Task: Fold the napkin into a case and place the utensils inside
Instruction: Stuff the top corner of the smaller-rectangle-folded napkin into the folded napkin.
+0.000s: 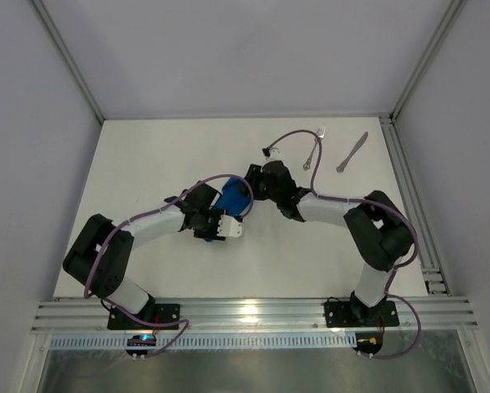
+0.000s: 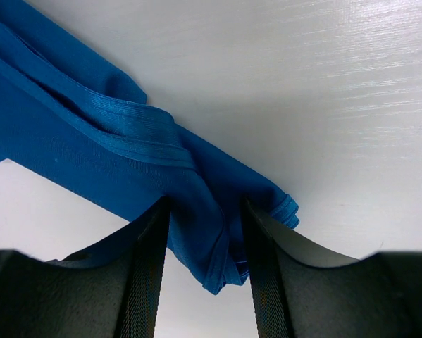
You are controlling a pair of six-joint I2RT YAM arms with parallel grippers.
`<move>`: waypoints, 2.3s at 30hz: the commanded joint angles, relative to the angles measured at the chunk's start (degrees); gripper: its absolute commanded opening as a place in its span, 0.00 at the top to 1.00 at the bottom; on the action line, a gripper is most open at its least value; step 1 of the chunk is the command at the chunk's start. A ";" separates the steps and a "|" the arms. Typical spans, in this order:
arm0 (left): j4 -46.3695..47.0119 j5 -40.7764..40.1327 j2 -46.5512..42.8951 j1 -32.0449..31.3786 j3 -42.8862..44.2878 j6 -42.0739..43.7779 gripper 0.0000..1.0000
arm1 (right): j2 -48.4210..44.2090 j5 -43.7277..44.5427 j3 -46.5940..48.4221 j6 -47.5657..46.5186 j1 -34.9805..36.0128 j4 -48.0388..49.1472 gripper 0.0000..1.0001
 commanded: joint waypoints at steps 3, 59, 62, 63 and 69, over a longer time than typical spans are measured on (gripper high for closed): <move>-1.26 -0.67 2.53 -0.19 -2.29 2.43 0.53 | -10.17 1.13 1.08 -3.51 -0.22 -14.86 0.47; -0.20 -4.01 4.81 -2.82 -3.08 2.62 0.49 | 15.22 11.51 -15.27 40.53 6.54 31.08 0.89; -1.78 -3.13 4.11 -2.82 -1.32 1.12 0.43 | 15.04 11.60 -15.44 39.39 6.45 31.25 0.96; -2.92 -2.96 3.67 -2.82 -0.62 0.86 0.42 | 15.22 11.51 -15.53 39.22 6.45 31.69 0.96; -7.75 -0.76 1.47 -2.82 2.81 -2.57 0.38 | 14.69 11.86 -17.29 37.20 6.45 36.18 0.96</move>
